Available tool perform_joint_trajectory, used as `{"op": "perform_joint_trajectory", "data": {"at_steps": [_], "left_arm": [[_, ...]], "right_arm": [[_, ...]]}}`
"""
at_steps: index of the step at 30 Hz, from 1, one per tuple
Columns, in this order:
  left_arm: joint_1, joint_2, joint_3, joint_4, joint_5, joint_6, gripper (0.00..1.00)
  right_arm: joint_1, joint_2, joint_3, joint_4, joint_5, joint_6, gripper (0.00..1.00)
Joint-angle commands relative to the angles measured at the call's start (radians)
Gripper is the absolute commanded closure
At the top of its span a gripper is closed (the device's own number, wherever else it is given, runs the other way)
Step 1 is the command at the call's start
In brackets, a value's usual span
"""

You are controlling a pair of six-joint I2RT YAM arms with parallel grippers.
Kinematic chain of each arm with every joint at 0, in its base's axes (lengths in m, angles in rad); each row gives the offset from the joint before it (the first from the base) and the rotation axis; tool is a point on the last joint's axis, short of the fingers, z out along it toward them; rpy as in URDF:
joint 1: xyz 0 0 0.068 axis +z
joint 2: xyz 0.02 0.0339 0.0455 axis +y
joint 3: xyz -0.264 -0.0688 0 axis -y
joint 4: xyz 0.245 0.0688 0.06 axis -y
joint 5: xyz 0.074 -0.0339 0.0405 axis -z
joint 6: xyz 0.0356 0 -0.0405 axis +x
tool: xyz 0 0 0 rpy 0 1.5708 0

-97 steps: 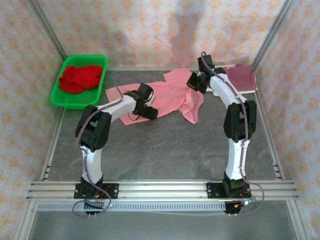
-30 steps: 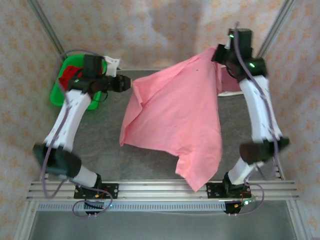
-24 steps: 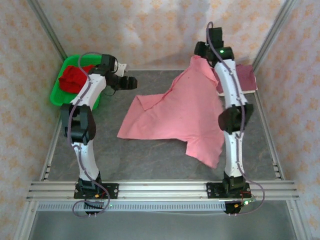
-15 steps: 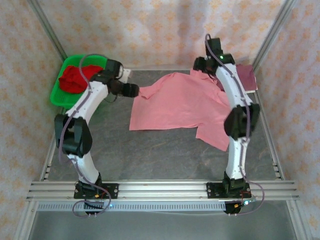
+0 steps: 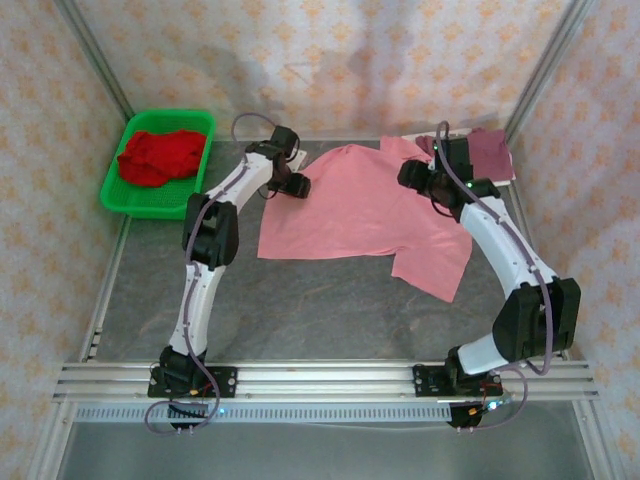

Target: Fold and stack the t-shirts

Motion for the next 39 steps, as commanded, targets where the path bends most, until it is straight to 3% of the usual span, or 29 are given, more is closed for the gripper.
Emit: {"op": "perform_joint_trajectory", "data": {"at_steps": [1,3,6,9,12,14,15,17,22,26,27,30,33,39], "left_arm": [[0.008,0.005,0.069,-0.042,-0.036,-0.019,0.48],[0.016,0.04,0.103,-0.055,-0.041,-0.027,0.53],[0.03,0.082,0.175,-0.105,-0.06,-0.035,0.82],[0.038,0.055,0.163,-0.088,-0.07,-0.036,0.85],[0.04,0.019,0.164,-0.071,-0.066,-0.037,0.99],[0.044,0.012,0.17,-0.06,-0.058,-0.054,1.0],[0.05,0.018,0.181,-0.073,-0.044,-0.07,0.93],[0.052,0.023,0.179,-0.094,-0.018,-0.1,0.63],[0.046,0.002,0.046,-0.026,0.023,-0.153,0.46],[0.037,0.033,0.055,-0.038,0.035,-0.162,0.45],[0.036,0.039,0.055,-0.038,0.038,-0.163,0.47],[0.031,0.048,0.055,-0.034,0.045,-0.163,0.78],[0.031,0.03,0.028,-0.016,0.041,-0.174,0.96],[0.032,-0.119,-0.171,0.085,-0.008,-0.203,1.0]], "right_arm": [[-0.007,-0.055,-0.046,0.03,0.015,0.023,0.35],[-0.007,-0.061,-0.07,0.03,0.002,0.032,0.35],[-0.007,-0.084,-0.104,0.037,-0.005,0.044,0.36],[-0.007,-0.098,-0.12,0.04,0.001,0.047,0.36],[-0.007,-0.09,-0.111,0.026,0.002,0.046,0.36],[-0.007,-0.091,-0.106,0.026,0.005,0.044,0.36],[-0.007,-0.09,-0.103,0.028,0.002,0.043,0.36],[-0.007,-0.085,-0.101,0.036,-0.008,0.037,0.35],[-0.007,-0.05,-0.101,0.044,-0.022,0.046,0.36],[-0.007,-0.043,-0.099,0.045,-0.014,0.044,0.36],[-0.007,-0.045,-0.1,0.045,-0.007,0.043,0.36],[-0.007,-0.045,-0.1,0.046,0.0,0.04,0.36],[-0.007,-0.041,-0.1,0.045,-0.005,0.044,0.36],[-0.006,-0.043,-0.106,0.05,-0.004,0.052,0.37]]}}
